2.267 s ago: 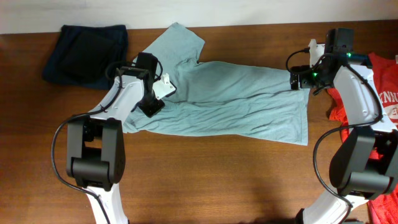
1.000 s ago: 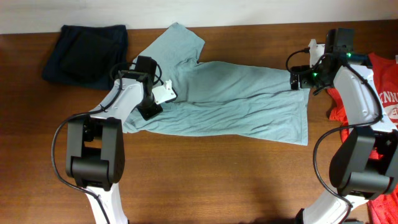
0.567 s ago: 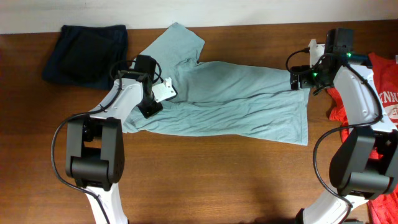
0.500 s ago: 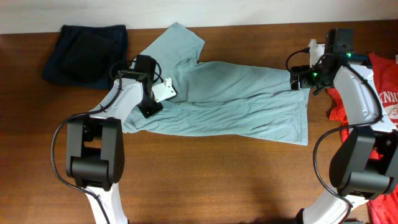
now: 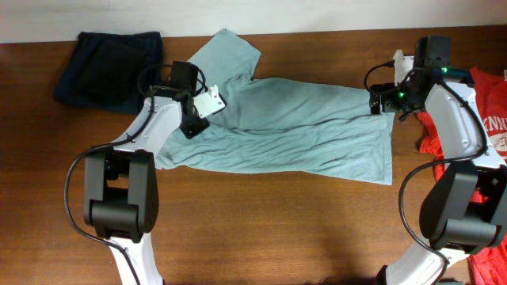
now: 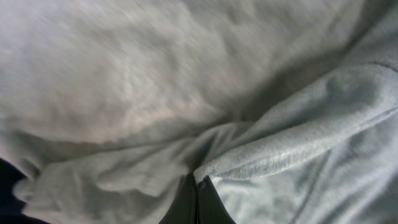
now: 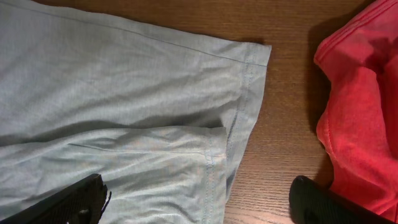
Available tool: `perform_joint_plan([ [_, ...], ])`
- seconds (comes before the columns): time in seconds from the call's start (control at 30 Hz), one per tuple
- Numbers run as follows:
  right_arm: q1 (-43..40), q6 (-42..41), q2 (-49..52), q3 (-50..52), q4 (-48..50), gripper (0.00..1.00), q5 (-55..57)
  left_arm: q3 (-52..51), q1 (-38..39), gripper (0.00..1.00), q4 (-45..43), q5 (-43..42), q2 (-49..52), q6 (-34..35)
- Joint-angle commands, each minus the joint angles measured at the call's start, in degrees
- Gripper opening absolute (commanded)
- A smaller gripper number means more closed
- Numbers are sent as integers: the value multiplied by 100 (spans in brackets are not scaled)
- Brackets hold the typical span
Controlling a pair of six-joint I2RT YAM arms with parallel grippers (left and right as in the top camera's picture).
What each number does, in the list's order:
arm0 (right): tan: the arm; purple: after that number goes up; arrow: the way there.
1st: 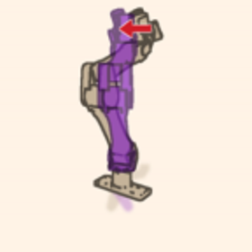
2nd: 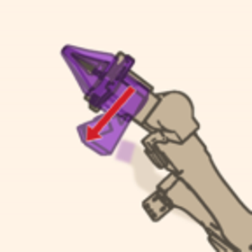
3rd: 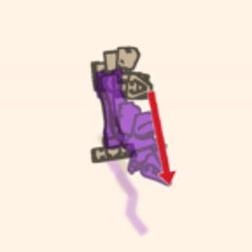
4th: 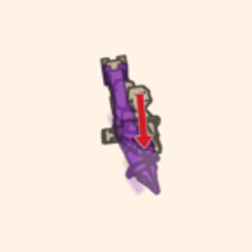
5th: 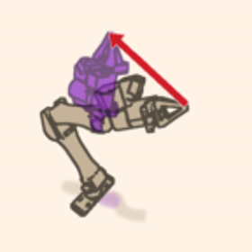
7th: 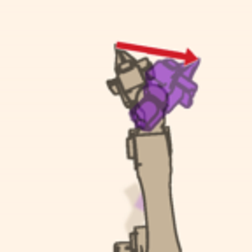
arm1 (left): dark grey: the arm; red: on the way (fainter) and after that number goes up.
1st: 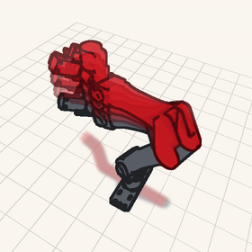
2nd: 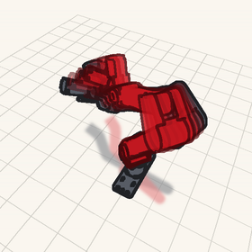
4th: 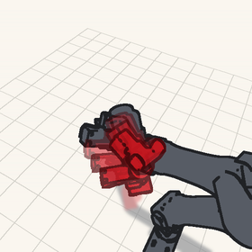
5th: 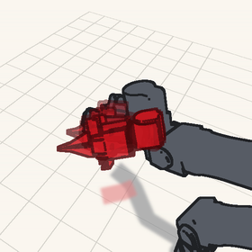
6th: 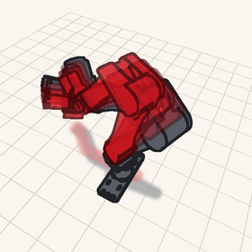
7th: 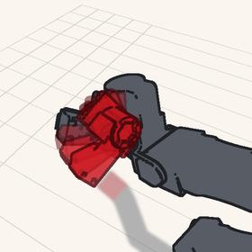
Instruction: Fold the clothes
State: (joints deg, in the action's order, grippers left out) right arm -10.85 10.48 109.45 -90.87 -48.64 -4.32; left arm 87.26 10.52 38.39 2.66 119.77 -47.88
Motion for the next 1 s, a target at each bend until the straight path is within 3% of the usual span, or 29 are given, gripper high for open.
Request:
perform_joint_plan([
  [0.0,-15,-31,-39,-44,-2,99,50,96,-28,1,-216,15,-144,114],
  [0.73,-15,-31,-39,-44,-4,99,50,96,-28,14,-890,15,212,219],
  [0.97,-15,-31,-39,-44,-4,99,50,116,-28,20,-1998,636,236,1631],
])
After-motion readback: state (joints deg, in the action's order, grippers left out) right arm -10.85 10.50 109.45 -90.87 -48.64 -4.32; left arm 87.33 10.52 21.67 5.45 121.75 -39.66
